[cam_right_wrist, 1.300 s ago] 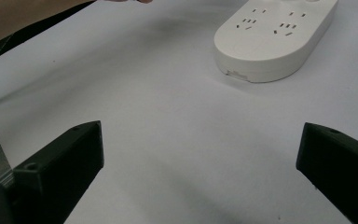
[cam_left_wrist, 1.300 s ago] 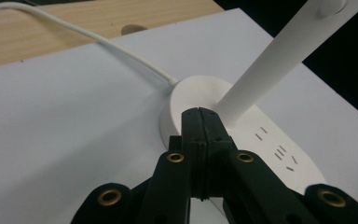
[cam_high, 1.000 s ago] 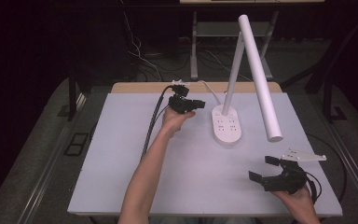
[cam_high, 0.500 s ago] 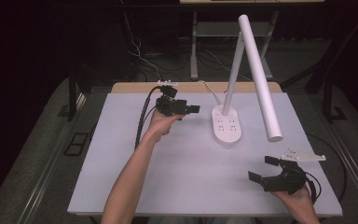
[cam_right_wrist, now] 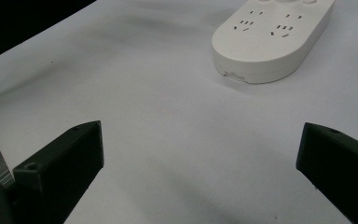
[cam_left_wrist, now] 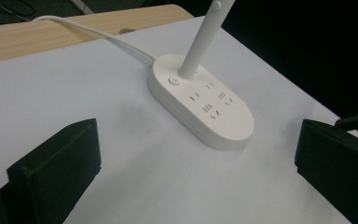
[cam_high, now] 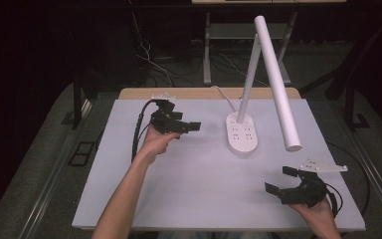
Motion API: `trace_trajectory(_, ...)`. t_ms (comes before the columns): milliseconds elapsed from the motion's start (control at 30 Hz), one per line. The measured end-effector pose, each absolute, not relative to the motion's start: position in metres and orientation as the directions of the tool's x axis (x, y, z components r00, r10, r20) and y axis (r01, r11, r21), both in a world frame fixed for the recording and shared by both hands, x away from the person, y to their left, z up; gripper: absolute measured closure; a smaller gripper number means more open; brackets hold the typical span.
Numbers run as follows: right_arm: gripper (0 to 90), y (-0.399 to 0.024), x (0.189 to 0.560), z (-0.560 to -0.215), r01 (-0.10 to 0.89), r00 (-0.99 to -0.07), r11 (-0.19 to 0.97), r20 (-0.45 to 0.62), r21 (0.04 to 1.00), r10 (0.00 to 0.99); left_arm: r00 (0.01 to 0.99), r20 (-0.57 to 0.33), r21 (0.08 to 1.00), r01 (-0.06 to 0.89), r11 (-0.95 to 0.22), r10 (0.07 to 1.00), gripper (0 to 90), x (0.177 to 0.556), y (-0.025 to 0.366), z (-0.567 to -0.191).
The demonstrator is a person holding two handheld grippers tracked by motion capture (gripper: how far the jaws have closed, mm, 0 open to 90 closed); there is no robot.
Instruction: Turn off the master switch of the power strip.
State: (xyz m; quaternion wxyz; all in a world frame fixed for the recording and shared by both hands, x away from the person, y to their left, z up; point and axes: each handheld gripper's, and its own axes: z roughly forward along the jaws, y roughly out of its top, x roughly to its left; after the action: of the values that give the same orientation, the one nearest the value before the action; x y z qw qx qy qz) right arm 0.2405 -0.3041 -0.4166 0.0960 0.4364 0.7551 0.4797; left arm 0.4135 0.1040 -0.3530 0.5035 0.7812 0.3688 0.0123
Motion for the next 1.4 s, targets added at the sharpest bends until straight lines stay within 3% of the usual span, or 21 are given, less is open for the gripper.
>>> trace_trajectory(767,0.0,-0.305,0.241,-0.418,0.579,-0.590,0.157,0.278,0.800,0.758,0.722,-0.289,0.835,0.511,-0.203,0.628,0.0,0.346,0.151,-0.360)
trace_trajectory(1400,0.0,-0.302,0.241,-0.418,0.579,-0.592,0.163,0.274,0.799,0.758,0.725,-0.227,0.858,0.465,-0.219,0.650,0.0,0.281,0.177,-0.393)
